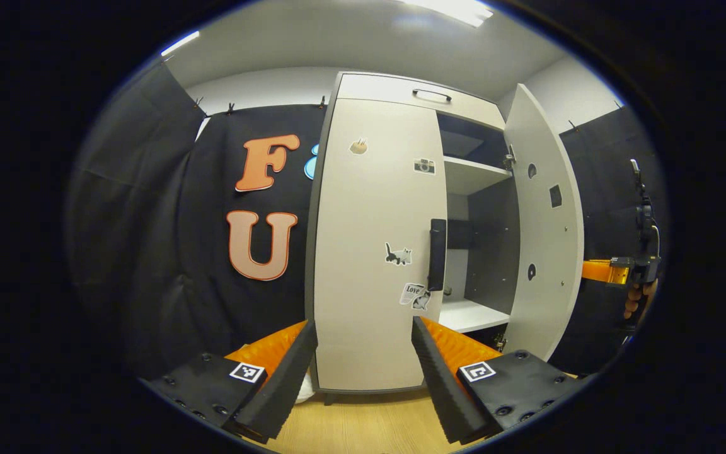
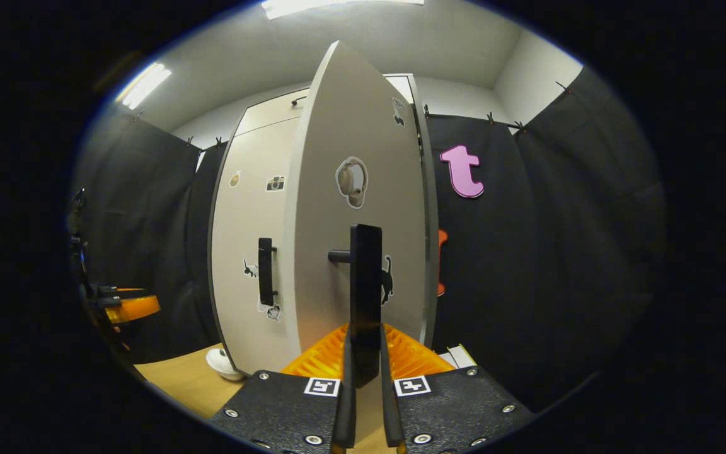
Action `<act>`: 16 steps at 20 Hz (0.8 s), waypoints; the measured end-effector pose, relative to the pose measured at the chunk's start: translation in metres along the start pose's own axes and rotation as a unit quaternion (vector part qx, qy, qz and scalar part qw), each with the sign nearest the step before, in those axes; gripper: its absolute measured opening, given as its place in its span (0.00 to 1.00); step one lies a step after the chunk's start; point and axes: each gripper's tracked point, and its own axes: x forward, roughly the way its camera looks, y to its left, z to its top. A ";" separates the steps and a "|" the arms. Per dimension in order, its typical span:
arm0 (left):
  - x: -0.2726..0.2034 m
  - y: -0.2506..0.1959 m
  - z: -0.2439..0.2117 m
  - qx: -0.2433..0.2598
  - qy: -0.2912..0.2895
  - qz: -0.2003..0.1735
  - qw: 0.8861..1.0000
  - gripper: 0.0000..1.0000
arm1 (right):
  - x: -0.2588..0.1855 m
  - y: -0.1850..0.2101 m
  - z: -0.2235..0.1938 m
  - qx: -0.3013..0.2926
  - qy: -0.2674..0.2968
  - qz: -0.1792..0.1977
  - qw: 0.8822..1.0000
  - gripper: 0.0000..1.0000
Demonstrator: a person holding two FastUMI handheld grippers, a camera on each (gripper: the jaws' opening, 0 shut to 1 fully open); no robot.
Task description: Open the right door of the double-door shoe cabinet with the right hand, and open the left door with the left hand.
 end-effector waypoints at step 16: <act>0.082 -0.090 -0.005 0.009 0.008 -0.047 0.999 0.96 | -0.004 -0.020 0.004 0.017 -0.015 0.003 1.000 0.17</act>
